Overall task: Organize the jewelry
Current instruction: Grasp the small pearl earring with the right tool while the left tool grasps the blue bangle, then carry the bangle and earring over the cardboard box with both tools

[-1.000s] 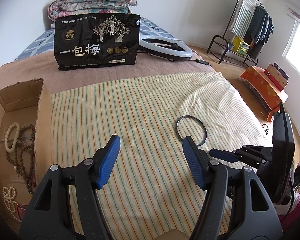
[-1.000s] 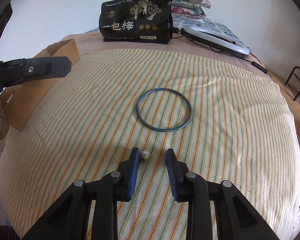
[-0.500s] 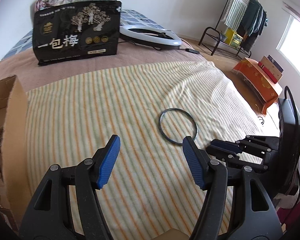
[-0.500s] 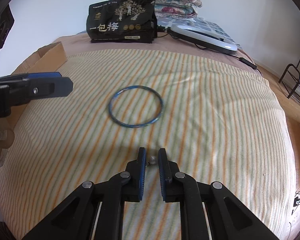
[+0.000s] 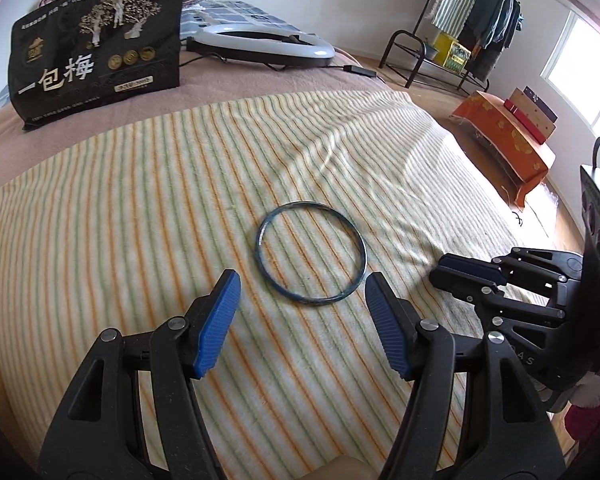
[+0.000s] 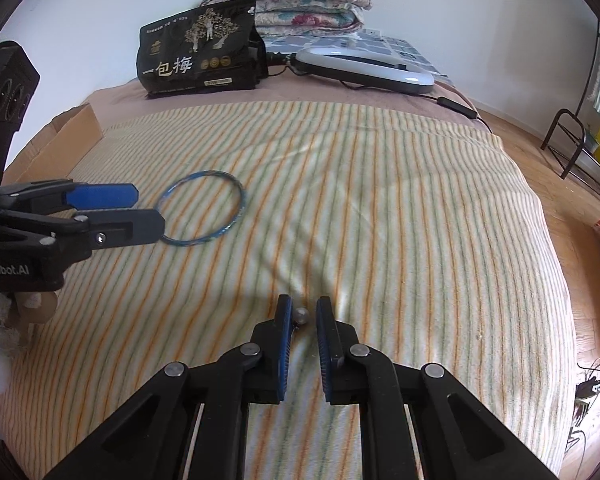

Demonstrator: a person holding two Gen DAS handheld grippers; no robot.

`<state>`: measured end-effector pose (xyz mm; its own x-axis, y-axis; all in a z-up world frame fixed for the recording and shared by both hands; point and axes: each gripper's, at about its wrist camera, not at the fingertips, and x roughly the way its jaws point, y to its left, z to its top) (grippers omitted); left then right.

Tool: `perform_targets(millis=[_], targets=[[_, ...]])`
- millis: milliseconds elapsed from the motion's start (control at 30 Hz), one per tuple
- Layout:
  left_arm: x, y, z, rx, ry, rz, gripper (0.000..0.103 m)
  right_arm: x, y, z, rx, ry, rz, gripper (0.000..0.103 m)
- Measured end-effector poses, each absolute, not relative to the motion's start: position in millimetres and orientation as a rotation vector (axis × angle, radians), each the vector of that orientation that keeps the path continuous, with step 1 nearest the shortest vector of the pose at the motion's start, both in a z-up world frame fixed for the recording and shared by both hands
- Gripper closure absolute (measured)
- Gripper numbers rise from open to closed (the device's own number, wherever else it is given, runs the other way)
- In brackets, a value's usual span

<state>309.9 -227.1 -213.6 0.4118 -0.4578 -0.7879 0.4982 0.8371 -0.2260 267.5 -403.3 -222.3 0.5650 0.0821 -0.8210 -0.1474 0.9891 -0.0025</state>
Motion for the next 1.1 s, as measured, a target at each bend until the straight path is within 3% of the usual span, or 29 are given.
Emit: perform_targets(millis=[67,167,633,1100], targets=[[310.8,-233.2,-215.2,0.062,0.974,-0.593,0.035,267.1,-406.7,-222.7,-0.07,0.96,0.135,0.095],[313.1,-241.1,-216.2,0.074,0.975,-0.583,0.025,266.4,-409.9,-222.6,-0.064,0.958,0.133,0.095],[317.5,-274.4,-227.0,0.23,0.941,-0.449,0.023,264.7,-416.9,-222.6,-0.042,0.956,0.128,0.095],[309.9,-258.9,-217.8,0.196,0.928,-0.441,0.028,260.1,-415.7,-220.4,-0.042,0.96,0.116,0.096]])
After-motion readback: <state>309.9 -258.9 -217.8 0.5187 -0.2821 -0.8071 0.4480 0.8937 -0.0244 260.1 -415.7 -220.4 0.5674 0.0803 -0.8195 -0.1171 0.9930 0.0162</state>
